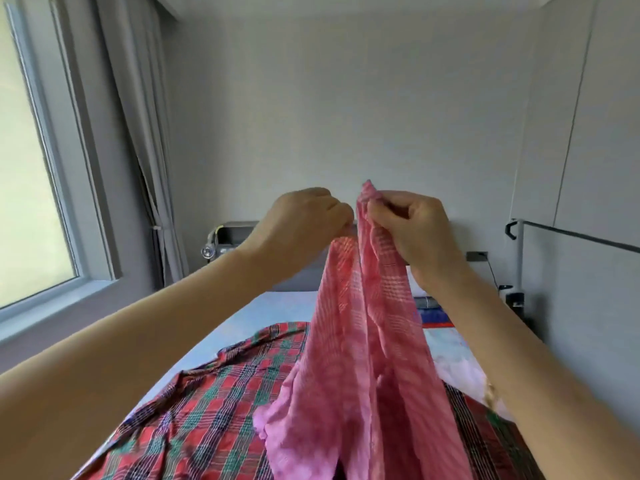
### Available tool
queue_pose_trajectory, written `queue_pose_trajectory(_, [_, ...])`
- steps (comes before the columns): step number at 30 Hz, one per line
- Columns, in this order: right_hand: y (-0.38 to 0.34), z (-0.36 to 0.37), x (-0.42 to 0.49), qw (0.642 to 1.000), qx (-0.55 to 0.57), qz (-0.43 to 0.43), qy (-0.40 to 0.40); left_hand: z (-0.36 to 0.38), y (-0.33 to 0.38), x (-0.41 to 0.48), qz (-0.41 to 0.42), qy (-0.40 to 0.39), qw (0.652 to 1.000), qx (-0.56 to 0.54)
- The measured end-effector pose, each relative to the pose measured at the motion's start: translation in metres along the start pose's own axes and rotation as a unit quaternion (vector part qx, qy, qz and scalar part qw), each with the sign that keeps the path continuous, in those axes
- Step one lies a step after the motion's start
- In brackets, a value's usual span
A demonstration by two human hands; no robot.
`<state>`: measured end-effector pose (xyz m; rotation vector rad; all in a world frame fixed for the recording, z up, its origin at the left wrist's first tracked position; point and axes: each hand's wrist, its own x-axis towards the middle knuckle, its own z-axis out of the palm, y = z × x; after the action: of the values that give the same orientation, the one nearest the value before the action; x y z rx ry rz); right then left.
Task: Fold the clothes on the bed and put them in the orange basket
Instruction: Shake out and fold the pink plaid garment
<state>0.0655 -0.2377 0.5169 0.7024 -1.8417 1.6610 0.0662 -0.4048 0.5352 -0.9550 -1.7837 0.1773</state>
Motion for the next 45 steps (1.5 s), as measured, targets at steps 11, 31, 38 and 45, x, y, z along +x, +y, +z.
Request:
queue_pose_trajectory(11, [0.049,-0.009,-0.054,0.985,-0.109,0.043,-0.129,0.038,0.036,-0.036,-0.038,-0.054,0.982,-0.177])
queue_pose_trajectory(31, [0.105,-0.016,-0.098,0.914,-0.363,-0.074,0.167,0.022,0.012,0.043,-0.03,-0.017,0.999,0.013])
queue_pose_trajectory(38, [0.098,-0.025,-0.083,0.872,-0.421,-0.132,0.212,-0.01,0.006,0.101,-0.072,0.008,0.997,0.02])
queue_pose_trajectory(45, [0.087,-0.005,-0.104,0.924,-0.331,-0.089,0.172,-0.019,0.004,0.128,-0.121,-0.024,0.992,0.041])
